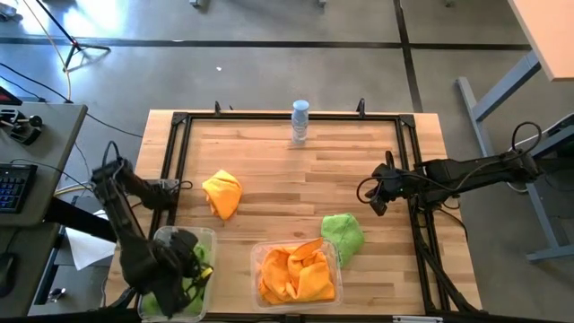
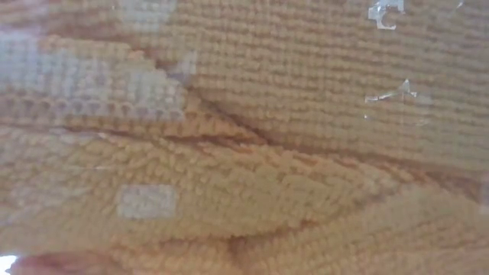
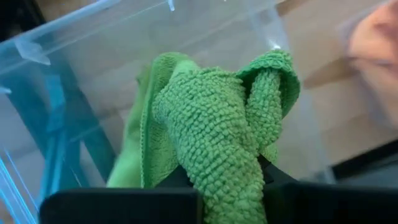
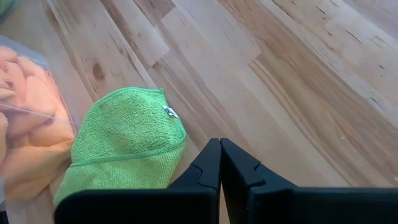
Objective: Sort microfiber towel by color & place in baskets
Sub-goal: Put the green microfiber towel into the left transparent bin
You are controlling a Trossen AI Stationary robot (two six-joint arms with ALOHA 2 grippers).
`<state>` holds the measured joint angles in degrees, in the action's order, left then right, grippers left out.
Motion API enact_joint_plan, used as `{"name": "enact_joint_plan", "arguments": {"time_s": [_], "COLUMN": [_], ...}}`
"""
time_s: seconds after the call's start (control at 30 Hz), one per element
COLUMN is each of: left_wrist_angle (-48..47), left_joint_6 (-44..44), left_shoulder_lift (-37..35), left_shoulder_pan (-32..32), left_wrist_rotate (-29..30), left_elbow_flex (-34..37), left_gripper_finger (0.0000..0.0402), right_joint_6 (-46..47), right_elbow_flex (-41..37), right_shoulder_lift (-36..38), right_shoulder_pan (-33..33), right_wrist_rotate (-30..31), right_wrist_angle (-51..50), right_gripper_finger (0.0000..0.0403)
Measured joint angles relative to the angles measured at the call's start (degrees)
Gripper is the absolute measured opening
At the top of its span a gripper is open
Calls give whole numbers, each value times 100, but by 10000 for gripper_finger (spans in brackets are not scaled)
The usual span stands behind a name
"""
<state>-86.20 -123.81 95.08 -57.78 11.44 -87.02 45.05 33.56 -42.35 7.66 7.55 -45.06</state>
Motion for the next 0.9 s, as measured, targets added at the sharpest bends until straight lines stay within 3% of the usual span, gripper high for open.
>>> {"name": "enact_joint_plan", "arguments": {"time_s": [0.5,0.73,0.9], "left_wrist_angle": [90,1626,2079], "left_joint_6": [2917,4214,4858], "left_shoulder_lift": [403,401,396], "left_shoulder_pan": [-728,-883,-881], "left_wrist_rotate": [70,86,85], "left_elbow_flex": [172,1004,1582], "left_gripper_finger": [26,27,27], "right_joint_6": [695,1491,2083], "right_elbow_flex": [0,0,0], "right_shoulder_lift": [-2,-2,-2], "right_shoulder_pan": [0,0,0], "right_wrist_rotate": [28,276,400], "right_wrist_angle": [400,462,502], "right_gripper_finger": [0,0,0]}}
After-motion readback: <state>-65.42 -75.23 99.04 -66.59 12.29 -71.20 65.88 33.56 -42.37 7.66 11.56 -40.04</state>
